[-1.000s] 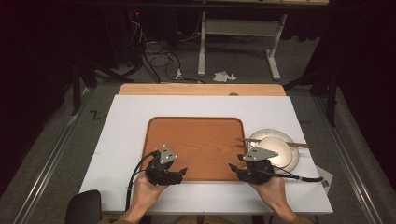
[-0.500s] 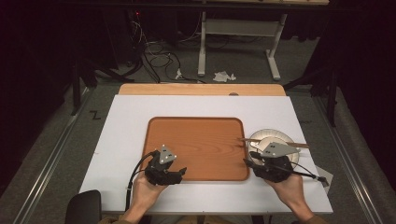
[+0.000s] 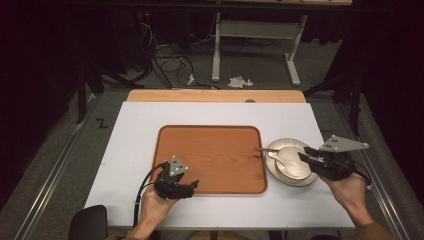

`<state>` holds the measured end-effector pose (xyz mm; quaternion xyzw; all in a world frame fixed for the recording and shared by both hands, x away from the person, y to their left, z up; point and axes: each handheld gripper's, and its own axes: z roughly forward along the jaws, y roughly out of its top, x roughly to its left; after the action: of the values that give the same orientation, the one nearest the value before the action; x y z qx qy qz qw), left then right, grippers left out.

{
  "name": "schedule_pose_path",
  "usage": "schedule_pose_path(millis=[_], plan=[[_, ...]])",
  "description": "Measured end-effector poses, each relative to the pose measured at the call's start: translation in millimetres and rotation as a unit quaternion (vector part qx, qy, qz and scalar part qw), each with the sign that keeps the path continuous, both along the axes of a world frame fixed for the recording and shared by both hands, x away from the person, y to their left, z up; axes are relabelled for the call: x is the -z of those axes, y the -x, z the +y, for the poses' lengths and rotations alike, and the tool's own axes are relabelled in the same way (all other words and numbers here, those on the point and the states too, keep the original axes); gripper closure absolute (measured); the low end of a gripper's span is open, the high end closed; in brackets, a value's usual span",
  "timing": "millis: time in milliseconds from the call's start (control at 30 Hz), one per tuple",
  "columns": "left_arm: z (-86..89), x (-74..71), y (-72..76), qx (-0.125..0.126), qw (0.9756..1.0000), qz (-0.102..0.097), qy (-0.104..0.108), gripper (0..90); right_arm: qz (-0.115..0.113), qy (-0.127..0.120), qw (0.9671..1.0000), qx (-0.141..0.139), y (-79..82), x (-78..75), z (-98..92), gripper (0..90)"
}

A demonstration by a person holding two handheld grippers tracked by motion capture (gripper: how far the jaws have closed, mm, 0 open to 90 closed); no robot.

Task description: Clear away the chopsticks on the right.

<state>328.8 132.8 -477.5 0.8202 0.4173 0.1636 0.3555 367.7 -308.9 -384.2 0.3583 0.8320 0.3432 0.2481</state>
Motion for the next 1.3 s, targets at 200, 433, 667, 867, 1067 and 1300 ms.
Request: schedule_pose_path(millis=[200, 433, 667, 867, 1067, 1300], plan=[[1.8, -0.2, 2.2, -0.002, 1.0000, 0.001, -0.003, 32.2, 0.015, -0.001, 0.9990, 0.042, -17.4, -2.7, -31.7, 70.3], [6.3, 0.3, 6.4, -0.014, 0.9999, 0.003, -0.003, 32.2, 0.084, 0.025, 0.9945, 0.056, -51.0, 23.6, -47.1, 72.9], [10.5, 0.9, 10.9, -0.024, 0.9997, 0.004, -0.005, 32.1, 0.129, 0.047, 0.9890, 0.056, -74.8, 41.8, -51.4, 73.6], [13.8, 1.7, 15.5, -0.034, 0.9994, 0.005, -0.005, 32.1, 0.149, 0.055, 0.9856, 0.059, -85.3, 50.7, -56.2, 73.7], [14.1, 2.9, 17.0, -0.039, 0.9992, 0.007, -0.011, 32.0, 0.162, 0.053, 0.9838, 0.055, -93.2, 59.8, -61.1, 73.6], [15.1, 3.3, 20.0, -0.044, 0.9989, 0.005, -0.014, 32.0, 0.166, 0.056, 0.9833, 0.049, -97.9, 60.5, -59.3, 73.6]])
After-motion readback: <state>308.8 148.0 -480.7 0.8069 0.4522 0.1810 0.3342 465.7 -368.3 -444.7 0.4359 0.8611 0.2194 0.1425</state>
